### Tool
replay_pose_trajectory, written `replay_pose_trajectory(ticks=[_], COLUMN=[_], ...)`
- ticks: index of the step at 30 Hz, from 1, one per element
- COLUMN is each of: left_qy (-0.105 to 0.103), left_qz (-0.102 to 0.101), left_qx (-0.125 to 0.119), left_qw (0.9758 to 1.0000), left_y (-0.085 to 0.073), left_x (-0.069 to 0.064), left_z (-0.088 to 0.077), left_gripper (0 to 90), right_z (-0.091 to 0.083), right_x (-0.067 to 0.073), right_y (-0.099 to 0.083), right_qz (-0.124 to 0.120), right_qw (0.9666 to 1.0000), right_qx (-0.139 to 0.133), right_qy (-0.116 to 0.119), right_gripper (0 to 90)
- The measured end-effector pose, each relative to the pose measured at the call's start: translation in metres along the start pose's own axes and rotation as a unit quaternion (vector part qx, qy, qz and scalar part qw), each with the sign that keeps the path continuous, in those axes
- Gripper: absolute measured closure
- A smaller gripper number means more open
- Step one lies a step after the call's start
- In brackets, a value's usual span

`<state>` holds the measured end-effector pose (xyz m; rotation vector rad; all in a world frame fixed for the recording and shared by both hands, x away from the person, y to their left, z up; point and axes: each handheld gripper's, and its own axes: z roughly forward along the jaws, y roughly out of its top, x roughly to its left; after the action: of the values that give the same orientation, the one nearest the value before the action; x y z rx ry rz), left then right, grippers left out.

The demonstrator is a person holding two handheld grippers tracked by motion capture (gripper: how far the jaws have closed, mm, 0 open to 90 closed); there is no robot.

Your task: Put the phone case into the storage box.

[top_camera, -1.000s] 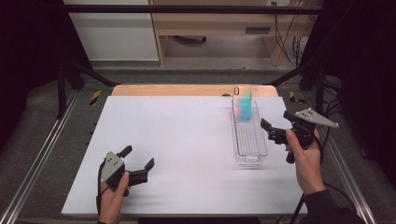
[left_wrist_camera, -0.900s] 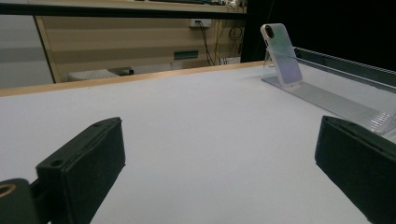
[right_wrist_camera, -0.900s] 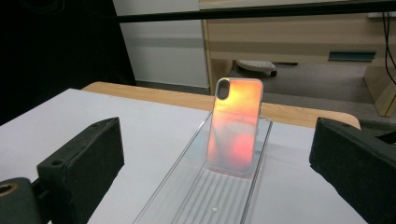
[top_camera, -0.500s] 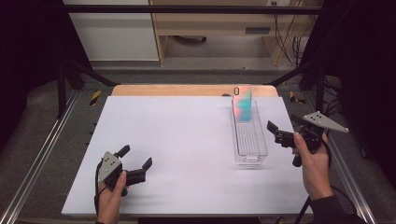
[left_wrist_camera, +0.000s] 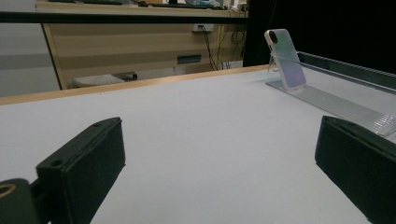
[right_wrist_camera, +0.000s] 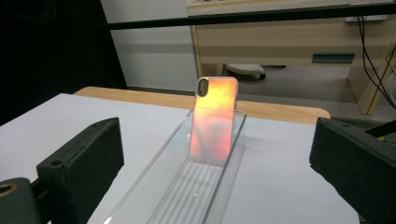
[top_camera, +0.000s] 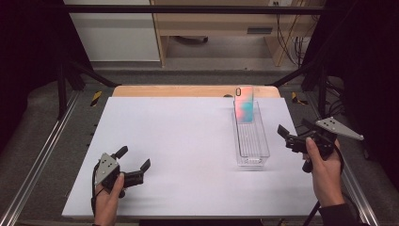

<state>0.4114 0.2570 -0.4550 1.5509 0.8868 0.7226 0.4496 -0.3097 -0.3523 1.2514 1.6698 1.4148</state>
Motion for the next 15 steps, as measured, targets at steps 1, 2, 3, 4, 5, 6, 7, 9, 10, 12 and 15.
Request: replay_pose_trajectory(ticks=[1, 2, 3, 4, 5, 6, 7, 9, 10, 12, 15], left_qy=[0.001, 0.002, 0.003, 0.003, 0.004, 0.004, 0.004, 0.002, 0.002, 0.003, 0.005], left_qz=[-0.001, 0.000, -0.002, -0.002, -0.002, -0.005, -0.004, -0.001, -0.002, -0.003, -0.010], left_qx=[-0.002, -0.002, -0.004, -0.002, -0.003, -0.006, -0.005, -0.005, -0.006, -0.006, -0.008], left_qw=[1.0000, 1.0000, 1.0000, 1.0000, 1.0000, 1.0000, 1.0000, 1.0000, 1.0000, 1.0000, 0.9999], left_y=[0.000, 0.001, 0.000, 0.000, 0.000, 0.001, 0.001, 0.001, 0.001, 0.001, 0.000], left_x=[0.001, 0.002, 0.003, 0.003, 0.004, 0.004, 0.004, 0.005, 0.005, 0.007, 0.011], left_z=[-0.001, -0.002, -0.003, -0.004, -0.005, -0.005, -0.005, -0.007, -0.008, -0.011, -0.015], left_gripper=[1.1, 1.1, 1.0, 1.0, 1.0, 1.0, 1.0, 1.1, 1.0, 1.0, 1.0], right_z=[-0.001, -0.002, -0.003, -0.004, -0.005, -0.006, -0.007, -0.009, -0.009, -0.011, -0.014], right_x=[-0.001, -0.002, -0.003, -0.004, -0.004, -0.005, -0.006, -0.007, -0.007, -0.008, -0.010], right_y=[-0.001, -0.001, -0.002, -0.003, -0.003, -0.004, -0.005, -0.006, -0.007, -0.009, -0.013], right_qz=[0.001, 0.001, 0.002, 0.001, 0.002, 0.002, 0.002, 0.002, 0.004, 0.004, 0.001], right_qw=[1.0000, 1.0000, 1.0000, 1.0000, 1.0000, 1.0000, 1.0000, 1.0000, 1.0000, 1.0000, 1.0000], right_qx=[-0.001, -0.001, -0.002, -0.003, -0.002, -0.003, -0.003, -0.003, -0.003, -0.005, -0.007], right_qy=[-0.001, -0.001, -0.001, 0.000, 0.000, -0.001, -0.001, -0.001, -0.002, 0.000, 0.001], right_gripper=[3.3, 3.3, 3.3, 3.2, 3.2, 3.2, 3.2, 3.2, 3.2, 3.2, 3.1])
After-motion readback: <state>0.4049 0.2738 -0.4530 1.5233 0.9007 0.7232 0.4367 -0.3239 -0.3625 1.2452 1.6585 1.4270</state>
